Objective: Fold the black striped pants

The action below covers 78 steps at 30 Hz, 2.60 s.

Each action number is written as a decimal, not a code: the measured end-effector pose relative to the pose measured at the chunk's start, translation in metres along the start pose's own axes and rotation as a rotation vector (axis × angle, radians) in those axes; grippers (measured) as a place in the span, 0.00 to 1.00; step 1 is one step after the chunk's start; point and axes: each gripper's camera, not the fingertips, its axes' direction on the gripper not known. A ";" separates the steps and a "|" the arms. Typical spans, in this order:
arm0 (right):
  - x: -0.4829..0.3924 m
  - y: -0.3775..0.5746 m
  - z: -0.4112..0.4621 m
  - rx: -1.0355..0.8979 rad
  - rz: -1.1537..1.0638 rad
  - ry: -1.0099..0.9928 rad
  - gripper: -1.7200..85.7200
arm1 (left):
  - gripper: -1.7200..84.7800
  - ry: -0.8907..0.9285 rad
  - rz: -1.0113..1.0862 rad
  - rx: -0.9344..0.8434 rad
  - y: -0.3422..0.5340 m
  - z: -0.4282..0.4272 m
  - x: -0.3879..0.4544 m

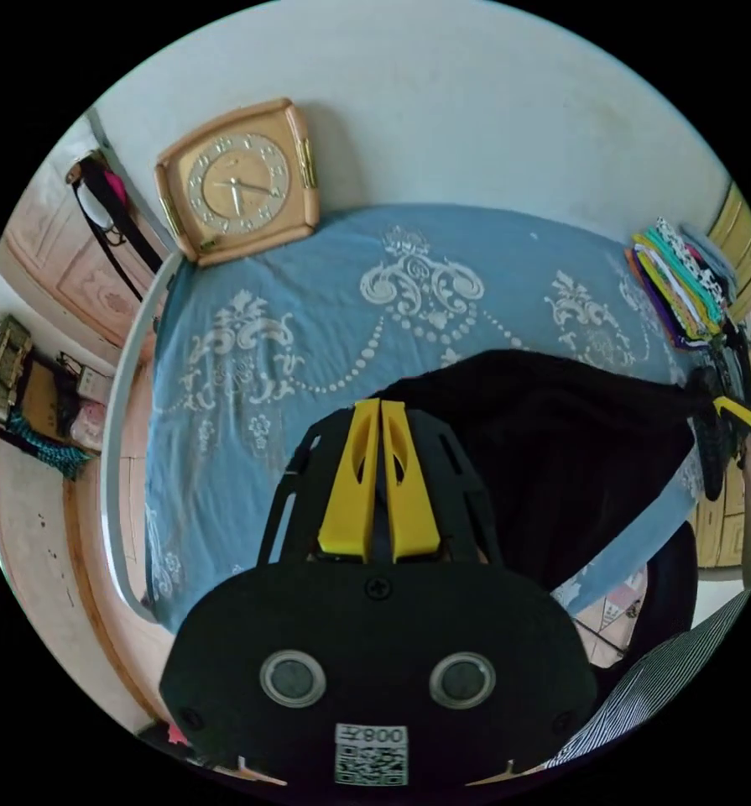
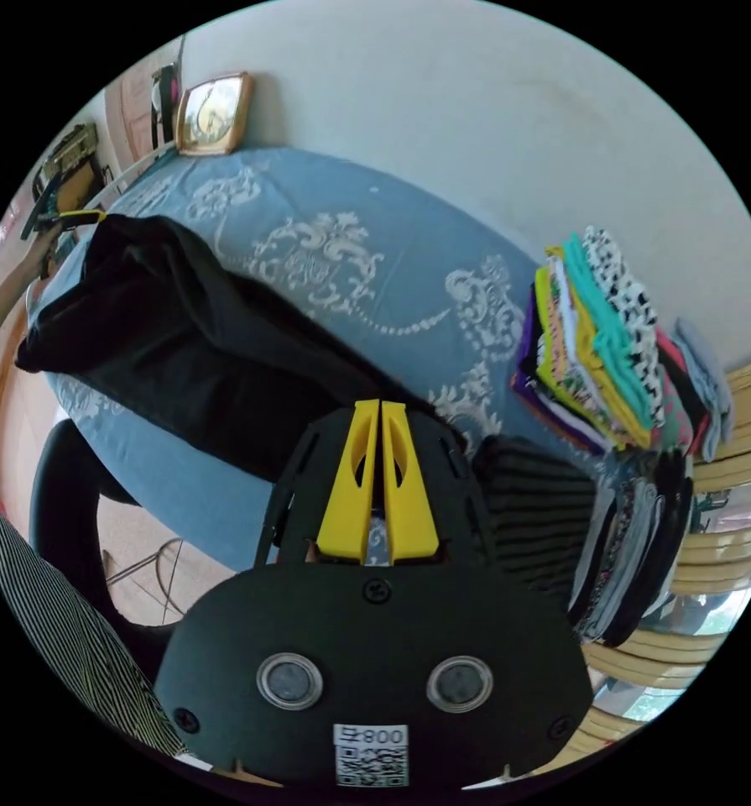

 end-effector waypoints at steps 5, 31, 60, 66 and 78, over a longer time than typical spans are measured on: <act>0.038 -0.062 -0.027 0.134 -0.039 0.105 0.03 | 0.02 -0.064 -0.071 0.054 -0.017 -0.008 -0.015; 0.119 0.114 0.162 -0.292 0.524 -0.322 0.12 | 0.11 0.154 0.366 -0.318 0.191 0.104 0.153; 0.104 0.184 0.173 -0.420 0.433 -0.289 0.05 | 0.04 0.392 0.317 -0.394 0.352 0.104 0.097; 0.092 0.181 0.186 -0.429 0.445 -0.280 0.05 | 0.05 0.399 0.135 -0.293 0.398 0.080 0.033; 0.035 0.124 0.162 -0.263 0.290 -0.301 0.04 | 0.15 0.624 -0.874 0.012 0.544 0.091 -0.178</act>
